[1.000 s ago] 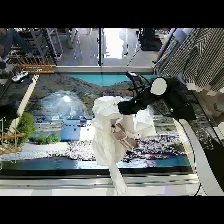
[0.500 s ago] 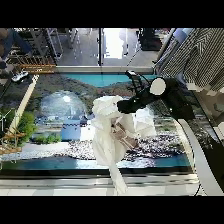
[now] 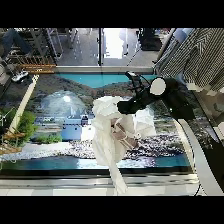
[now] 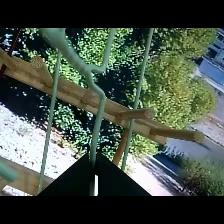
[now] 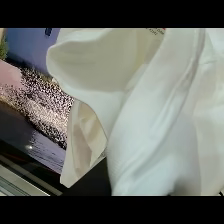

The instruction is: Fold the clothes and pants, and hang the long-sleeved shirts on hangers.

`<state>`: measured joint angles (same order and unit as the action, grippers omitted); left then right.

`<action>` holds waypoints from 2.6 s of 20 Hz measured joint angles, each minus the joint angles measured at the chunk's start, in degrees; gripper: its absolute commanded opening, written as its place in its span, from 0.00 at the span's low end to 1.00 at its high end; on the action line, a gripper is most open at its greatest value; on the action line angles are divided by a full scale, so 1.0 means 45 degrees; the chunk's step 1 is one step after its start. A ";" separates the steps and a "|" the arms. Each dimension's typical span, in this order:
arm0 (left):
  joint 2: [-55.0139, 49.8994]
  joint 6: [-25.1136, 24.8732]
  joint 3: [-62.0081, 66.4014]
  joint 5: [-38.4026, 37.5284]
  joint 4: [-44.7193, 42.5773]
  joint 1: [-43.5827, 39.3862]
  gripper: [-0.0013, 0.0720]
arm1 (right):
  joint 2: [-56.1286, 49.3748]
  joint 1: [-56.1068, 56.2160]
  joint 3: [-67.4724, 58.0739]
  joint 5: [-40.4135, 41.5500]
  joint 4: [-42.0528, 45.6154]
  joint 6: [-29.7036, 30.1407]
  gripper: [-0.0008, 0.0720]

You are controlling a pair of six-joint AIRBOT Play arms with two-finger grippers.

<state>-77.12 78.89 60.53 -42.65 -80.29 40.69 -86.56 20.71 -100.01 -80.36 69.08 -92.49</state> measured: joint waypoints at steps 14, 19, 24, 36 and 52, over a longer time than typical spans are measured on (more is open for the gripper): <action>0.3143 -0.7451 0.1729 -0.2793 1.0239 -0.0282 0.04 | 0.0204 0.0005 -0.0083 -0.0097 0.0466 0.0121 0.04; 0.2098 -1.2211 0.1948 -0.7854 1.3945 -0.2399 0.04 | 0.0593 0.0005 -0.0466 -0.0272 0.1481 0.0238 0.04; 0.1151 -1.4824 0.1987 -1.0015 1.5548 -0.4347 0.04 | 0.0612 0.0005 -0.0607 -0.0296 0.2380 0.0243 0.04; 0.0015 -1.5960 0.1991 -1.0205 1.8340 -0.6246 0.04 | 0.0607 0.0005 -0.0636 -0.1239 0.3332 0.0379 0.04; -0.2565 -1.6101 0.3133 -0.8582 1.8200 -0.9102 0.04 | 0.0607 0.0656 -0.0753 -0.2127 0.3419 0.1579 0.04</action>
<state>-88.66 6.44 74.63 -81.28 1.61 -0.27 -83.83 23.66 -103.39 -89.93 84.47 -85.38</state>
